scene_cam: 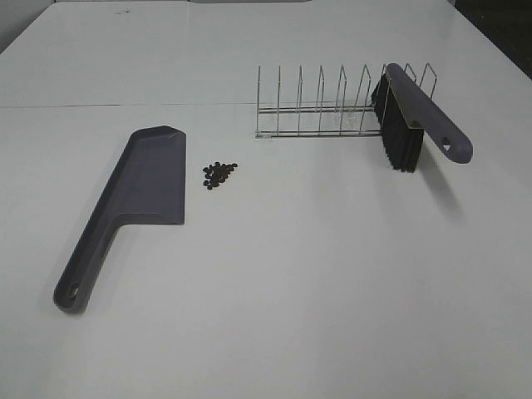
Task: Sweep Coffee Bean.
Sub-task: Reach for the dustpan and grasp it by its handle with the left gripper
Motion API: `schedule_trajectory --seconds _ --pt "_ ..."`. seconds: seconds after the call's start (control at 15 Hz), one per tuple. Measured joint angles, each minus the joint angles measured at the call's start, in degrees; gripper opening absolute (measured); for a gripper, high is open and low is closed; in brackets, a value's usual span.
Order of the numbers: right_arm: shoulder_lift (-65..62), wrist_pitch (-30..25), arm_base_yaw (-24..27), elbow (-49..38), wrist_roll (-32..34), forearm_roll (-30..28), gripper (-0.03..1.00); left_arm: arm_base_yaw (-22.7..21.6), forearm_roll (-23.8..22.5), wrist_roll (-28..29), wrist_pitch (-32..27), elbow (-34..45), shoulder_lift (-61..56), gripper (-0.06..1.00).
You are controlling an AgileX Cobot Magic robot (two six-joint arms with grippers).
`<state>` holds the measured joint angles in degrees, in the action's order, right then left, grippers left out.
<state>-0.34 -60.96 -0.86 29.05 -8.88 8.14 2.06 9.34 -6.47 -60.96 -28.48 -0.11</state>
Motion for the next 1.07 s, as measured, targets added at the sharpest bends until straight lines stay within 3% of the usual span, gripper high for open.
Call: schedule_trajectory --seconds 1.07 --pt "0.0 0.0 0.0 0.0 0.0 0.0 0.71 0.0 -0.2 1.7 1.1 -0.4 1.7 0.69"
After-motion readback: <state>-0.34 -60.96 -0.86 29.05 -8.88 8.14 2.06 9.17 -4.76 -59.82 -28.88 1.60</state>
